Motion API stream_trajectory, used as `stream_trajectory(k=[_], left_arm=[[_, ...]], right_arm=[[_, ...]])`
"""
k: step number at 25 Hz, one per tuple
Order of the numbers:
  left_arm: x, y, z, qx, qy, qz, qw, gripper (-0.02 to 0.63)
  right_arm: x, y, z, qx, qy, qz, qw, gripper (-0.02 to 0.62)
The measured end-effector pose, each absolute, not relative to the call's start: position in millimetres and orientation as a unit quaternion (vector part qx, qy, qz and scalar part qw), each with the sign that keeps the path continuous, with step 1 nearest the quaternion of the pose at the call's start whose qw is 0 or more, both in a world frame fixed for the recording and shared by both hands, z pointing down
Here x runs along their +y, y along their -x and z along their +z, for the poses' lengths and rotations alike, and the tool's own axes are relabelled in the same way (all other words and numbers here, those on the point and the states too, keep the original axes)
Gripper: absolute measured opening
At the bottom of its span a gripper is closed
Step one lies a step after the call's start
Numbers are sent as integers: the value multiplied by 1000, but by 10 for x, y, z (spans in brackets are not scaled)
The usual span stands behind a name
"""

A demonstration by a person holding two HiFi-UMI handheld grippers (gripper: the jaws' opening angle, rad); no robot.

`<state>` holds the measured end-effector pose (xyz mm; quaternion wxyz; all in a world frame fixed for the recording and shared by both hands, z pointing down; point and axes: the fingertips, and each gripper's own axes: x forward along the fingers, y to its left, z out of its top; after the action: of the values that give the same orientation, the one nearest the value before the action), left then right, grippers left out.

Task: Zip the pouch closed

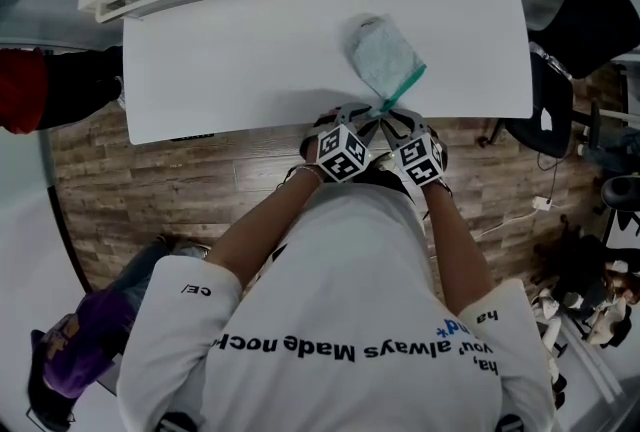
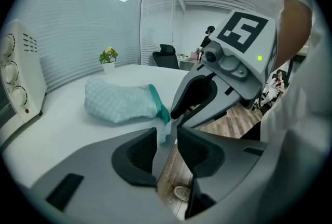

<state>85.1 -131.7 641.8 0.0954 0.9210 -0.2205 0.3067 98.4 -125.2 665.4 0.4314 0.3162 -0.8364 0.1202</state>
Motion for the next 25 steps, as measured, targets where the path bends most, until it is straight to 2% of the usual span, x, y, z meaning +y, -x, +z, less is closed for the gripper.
stream_trajectory(k=[5,10,14,25], left_arm=[[-1344,-868,6460,-217,-917,322,89,120],[-1349,-866,6445,-214,-917,324,91,41],[-1330,-866,6449,-210,-917,325,98,32],[-1282,-838,6397,-212,-913,330,111,26]], right_arm=[[-1268,-965,6655,-836,-311,118,436,96],[-1229,-912,6641,-839,-305,112,436,35],[-1238,-931,6644,-839,-313,117,429,12],[-1273,-962,6602,-838,-325,118,422,11]])
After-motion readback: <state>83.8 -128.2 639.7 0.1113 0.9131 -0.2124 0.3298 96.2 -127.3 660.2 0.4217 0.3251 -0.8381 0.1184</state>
